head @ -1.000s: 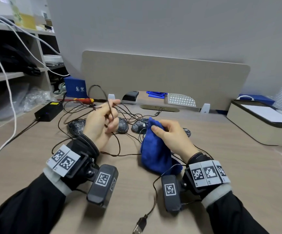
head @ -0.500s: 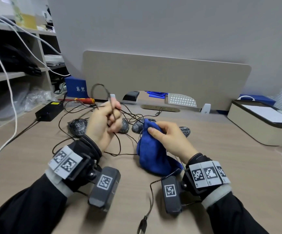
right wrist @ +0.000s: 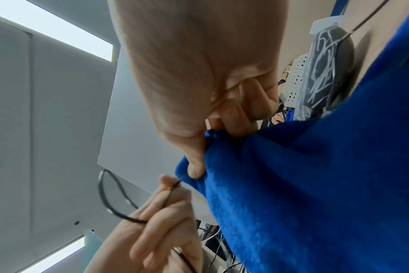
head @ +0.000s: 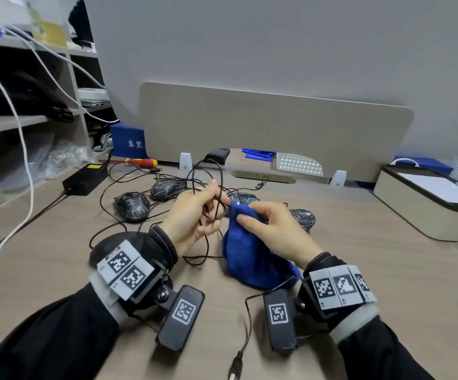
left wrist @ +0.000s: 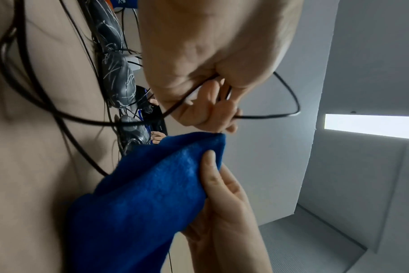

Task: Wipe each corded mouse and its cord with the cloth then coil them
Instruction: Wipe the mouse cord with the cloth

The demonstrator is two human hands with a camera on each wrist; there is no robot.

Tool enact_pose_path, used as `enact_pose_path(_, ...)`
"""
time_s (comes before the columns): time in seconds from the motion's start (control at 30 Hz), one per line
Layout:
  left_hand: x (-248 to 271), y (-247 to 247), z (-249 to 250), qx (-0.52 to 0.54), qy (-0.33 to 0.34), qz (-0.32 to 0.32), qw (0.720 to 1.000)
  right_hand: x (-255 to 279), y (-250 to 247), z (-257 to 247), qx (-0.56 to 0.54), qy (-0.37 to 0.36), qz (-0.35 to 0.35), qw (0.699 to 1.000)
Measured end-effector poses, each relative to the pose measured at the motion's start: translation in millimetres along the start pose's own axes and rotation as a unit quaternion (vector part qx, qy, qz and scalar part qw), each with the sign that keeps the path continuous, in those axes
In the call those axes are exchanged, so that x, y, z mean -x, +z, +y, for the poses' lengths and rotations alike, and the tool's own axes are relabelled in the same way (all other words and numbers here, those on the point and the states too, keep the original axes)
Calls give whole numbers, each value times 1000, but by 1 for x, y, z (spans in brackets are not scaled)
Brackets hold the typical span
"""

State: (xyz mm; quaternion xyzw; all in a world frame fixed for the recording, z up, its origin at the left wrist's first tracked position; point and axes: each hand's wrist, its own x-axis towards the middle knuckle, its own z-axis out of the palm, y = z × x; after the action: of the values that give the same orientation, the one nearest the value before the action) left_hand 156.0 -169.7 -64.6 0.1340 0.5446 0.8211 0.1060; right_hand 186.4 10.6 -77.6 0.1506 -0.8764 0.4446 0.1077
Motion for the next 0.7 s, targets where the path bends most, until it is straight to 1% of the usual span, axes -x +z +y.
enact_pose_path(0.07, -3, -7, 9, 57, 47, 17, 997, 0, -2, 4, 19, -5, 3, 1000)
enact_pose_path(0.17, -6, -17, 18, 134, 75, 53, 987, 0, -5, 6, 2, 2, 29, 1000)
enact_pose_path(0.23, -5, -16, 18, 128, 93, 87, 984, 0, -6, 4, -1, 10, 30, 999)
enact_pose_path(0.3, -5, -12, 16, 101, 107, 97, 984, 0, -6, 4, 0, 13, 33, 999)
enact_pose_path(0.33, -5, -11, 15, 81, 100, 88, 988, 0, -6, 4, 4, 12, 36, 999)
enact_pose_path(0.4, -3, -6, 10, 27, 55, 42, 997, 0, -6, 3, 16, 10, 36, 999)
enact_pose_path(0.47, 0, 0, 2, -22, 15, -1, 1000, 0, -4, 2, 25, -1, 26, 999)
enact_pose_path(0.5, 1, 2, -1, -36, 9, -7, 999, 0, -3, 2, 31, -6, 23, 999)
enact_pose_path(0.6, 3, 4, 1, -34, 30, -3, 999, 0, 0, -1, 14, -13, 20, 1000)
enact_pose_path(0.7, 4, 3, 8, -14, 79, 13, 997, 1, 0, -4, -26, -13, 28, 999)
